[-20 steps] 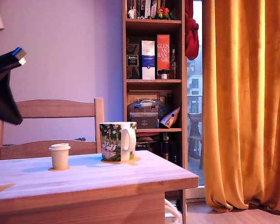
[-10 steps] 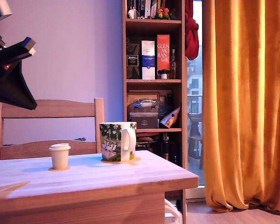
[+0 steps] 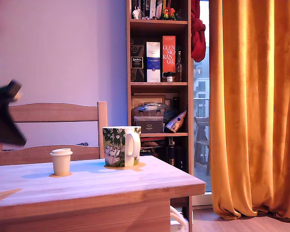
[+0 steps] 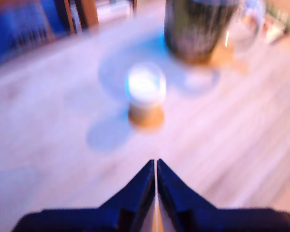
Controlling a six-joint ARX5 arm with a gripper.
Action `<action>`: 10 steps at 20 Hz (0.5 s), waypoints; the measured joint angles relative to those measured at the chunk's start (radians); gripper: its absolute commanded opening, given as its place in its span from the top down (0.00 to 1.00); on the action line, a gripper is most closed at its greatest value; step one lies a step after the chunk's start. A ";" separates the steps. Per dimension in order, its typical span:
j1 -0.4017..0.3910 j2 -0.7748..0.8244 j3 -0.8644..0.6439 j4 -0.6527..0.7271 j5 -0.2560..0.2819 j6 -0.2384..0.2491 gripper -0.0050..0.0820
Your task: Pick up the coffee capsules on the table and drop them inside the coffee cup
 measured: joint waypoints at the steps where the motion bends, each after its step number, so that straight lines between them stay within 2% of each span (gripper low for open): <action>1: 0.000 0.000 0.001 0.000 0.000 0.000 0.89; 2: 0.000 0.000 0.001 -0.002 0.005 0.000 0.73; 3: 0.000 0.000 0.001 0.000 0.016 0.000 0.48; 4: 0.000 0.000 0.001 0.004 0.028 0.000 0.27; 5: 0.000 0.000 0.001 0.008 0.032 0.009 0.19; 10: 0.000 0.000 0.001 0.019 0.032 0.010 0.19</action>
